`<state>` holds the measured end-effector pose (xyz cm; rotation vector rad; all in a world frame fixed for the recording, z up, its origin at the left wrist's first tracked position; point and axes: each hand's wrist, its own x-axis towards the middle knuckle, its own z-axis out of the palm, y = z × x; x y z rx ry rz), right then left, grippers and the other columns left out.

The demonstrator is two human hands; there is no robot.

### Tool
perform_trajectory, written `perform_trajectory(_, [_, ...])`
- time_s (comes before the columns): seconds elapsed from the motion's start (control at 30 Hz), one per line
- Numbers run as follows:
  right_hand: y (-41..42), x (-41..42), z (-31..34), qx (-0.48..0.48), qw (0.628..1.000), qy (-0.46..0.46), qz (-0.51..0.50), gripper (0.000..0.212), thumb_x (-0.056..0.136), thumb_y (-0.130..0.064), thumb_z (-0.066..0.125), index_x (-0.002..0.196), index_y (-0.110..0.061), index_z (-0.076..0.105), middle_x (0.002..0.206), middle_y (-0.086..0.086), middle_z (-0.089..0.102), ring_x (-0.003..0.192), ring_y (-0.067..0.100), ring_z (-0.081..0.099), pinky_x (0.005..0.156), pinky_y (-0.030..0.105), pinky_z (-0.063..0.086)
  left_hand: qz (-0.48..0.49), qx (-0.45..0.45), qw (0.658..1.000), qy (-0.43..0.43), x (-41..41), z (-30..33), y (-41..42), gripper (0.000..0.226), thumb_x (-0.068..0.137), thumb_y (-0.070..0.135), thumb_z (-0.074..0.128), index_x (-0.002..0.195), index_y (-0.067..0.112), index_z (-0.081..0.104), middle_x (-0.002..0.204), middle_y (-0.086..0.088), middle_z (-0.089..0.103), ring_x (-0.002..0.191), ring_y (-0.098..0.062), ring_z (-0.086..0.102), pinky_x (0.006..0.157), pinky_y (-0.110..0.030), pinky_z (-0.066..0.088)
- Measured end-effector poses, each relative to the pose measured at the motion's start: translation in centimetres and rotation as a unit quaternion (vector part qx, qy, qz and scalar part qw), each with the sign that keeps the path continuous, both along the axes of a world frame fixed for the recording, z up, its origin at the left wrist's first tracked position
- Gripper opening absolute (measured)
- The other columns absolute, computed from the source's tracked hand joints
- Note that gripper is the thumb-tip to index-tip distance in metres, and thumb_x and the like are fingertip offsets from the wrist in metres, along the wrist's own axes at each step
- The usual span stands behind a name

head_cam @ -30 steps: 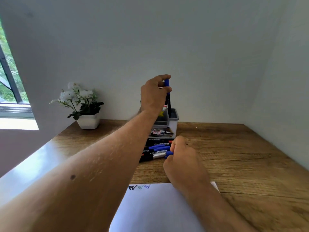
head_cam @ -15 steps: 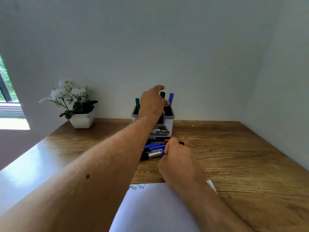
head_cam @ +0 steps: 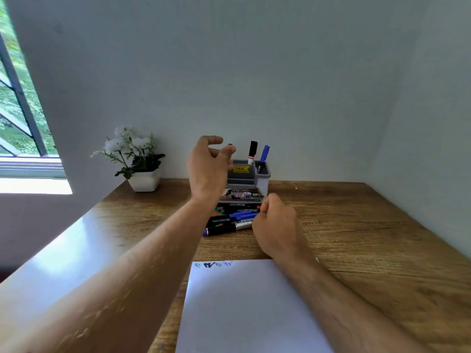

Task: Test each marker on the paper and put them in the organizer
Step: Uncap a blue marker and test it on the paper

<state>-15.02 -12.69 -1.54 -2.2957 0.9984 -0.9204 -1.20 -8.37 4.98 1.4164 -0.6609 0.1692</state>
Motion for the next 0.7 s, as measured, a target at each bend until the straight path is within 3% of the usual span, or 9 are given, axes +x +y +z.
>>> perform_trajectory(0.17, [-0.5,0.9,0.1,0.014,0.999,-0.042,-0.023,0.014,0.092,-0.012,0.046,0.084,-0.023,0.049,0.071,-0.001,0.057,0.063,0.012,0.058,0.048,0.029,0.048,0.001,-0.029,0.999,0.031,-0.9,-0.1,1.5,0.024,0.090,0.026,0.075,0.110,0.026,0.062,0.070,0.006,0.073,0.064,-0.002,0.071,0.064,-0.017,0.056])
perform_trajectory(0.33, [-1.4,1.6,2.2,0.003,0.996,-0.072,0.043,0.024,0.090,-0.008,0.050,0.073,-0.025,0.048,0.071,-0.002,0.056,0.062,0.011,0.054,0.048,0.023,0.040,-0.023,-0.058,0.997,0.052,-1.2,-0.9,2.8,0.023,0.091,0.025,0.074,0.111,0.022,0.064,0.076,0.000,0.075,0.066,-0.007,0.074,0.066,-0.023,0.061])
perform_trajectory(0.47, [-2.3,0.7,4.5,-0.009,0.984,0.111,0.142,0.025,0.082,-0.011,0.062,0.082,-0.035,0.060,0.091,-0.012,0.061,0.081,0.005,0.058,0.063,0.023,0.046,-0.028,-0.065,0.996,0.055,-0.9,-2.4,3.8,0.024,0.091,0.023,0.074,0.113,0.019,0.065,0.075,0.000,0.076,0.068,-0.011,0.075,0.065,-0.023,0.060])
perform_trajectory(0.57, [-1.4,0.2,4.2,-0.068,0.956,0.237,0.160,0.027,0.085,-0.024,0.066,0.103,-0.044,0.067,0.108,-0.008,0.063,0.090,0.008,0.057,0.070,0.026,0.048,-0.032,-0.035,0.997,0.056,-0.6,-4.2,4.4,0.021,0.093,0.021,0.072,0.112,0.019,0.065,0.077,-0.001,0.076,0.069,-0.014,0.075,0.071,-0.033,0.063])
perform_trajectory(0.63, [-0.7,0.2,3.7,-0.106,0.938,0.285,0.167,0.032,0.090,-0.034,0.065,0.120,-0.044,0.064,0.123,-0.007,0.063,0.104,0.014,0.057,0.081,0.031,0.048,-0.041,-0.018,0.997,0.055,-0.2,-4.7,4.3,0.016,0.093,0.020,0.072,0.108,0.019,0.066,0.076,-0.001,0.076,0.068,-0.016,0.074,0.071,-0.036,0.064])
perform_trajectory(0.7, [-0.2,0.4,3.3,-0.138,0.922,0.315,0.180,0.038,0.093,-0.038,0.061,0.130,-0.044,0.058,0.131,-0.006,0.060,0.114,0.017,0.054,0.083,0.030,0.042,-0.049,-0.009,0.998,0.044,0.3,-4.9,4.0,0.011,0.094,0.020,0.071,0.104,0.020,0.067,0.074,-0.001,0.075,0.064,-0.015,0.072,0.066,-0.035,0.063])
